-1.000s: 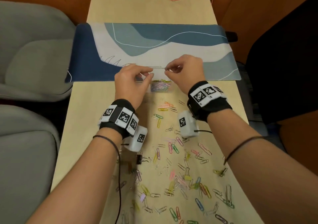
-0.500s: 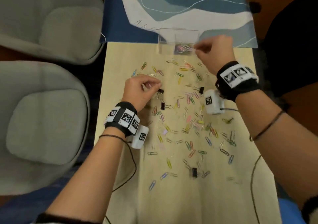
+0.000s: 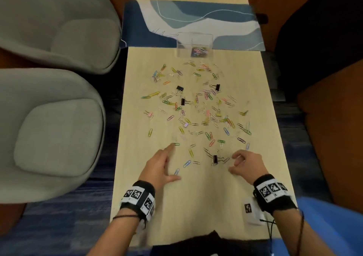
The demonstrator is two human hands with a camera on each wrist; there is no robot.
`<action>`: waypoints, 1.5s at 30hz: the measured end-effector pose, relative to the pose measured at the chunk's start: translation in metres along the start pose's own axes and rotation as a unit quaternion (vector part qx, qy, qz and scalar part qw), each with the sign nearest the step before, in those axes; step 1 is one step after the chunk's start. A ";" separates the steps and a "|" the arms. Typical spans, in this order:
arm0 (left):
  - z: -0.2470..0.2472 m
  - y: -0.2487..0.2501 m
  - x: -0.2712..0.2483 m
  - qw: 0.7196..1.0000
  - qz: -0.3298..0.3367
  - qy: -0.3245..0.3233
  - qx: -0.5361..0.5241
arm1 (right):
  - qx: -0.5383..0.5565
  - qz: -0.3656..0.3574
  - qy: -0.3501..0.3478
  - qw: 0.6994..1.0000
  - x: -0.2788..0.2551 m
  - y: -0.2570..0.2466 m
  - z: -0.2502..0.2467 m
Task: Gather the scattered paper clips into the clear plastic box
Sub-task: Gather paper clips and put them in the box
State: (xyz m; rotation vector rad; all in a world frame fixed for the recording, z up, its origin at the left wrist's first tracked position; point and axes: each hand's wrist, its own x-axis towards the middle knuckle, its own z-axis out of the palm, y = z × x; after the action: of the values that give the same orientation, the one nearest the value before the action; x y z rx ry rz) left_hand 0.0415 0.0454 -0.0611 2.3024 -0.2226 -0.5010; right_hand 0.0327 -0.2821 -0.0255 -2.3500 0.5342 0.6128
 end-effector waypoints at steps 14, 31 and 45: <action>0.040 0.030 0.020 0.994 0.037 0.097 -0.040 | -0.116 -0.168 0.039 0.978 -0.003 -0.026 0.033; 0.071 0.069 0.042 0.997 0.060 0.001 0.053 | -0.100 -0.252 0.015 0.963 0.009 -0.025 0.039; 0.067 0.064 0.046 0.992 0.090 0.029 0.084 | 0.041 -0.132 0.167 0.976 0.019 -0.016 -0.001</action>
State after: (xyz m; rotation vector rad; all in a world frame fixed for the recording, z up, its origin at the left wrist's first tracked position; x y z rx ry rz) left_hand 0.0550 -0.0564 -0.0713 2.4279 -0.4543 -0.3353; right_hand 0.0565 -0.2760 -0.0277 -2.4016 0.3736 0.0728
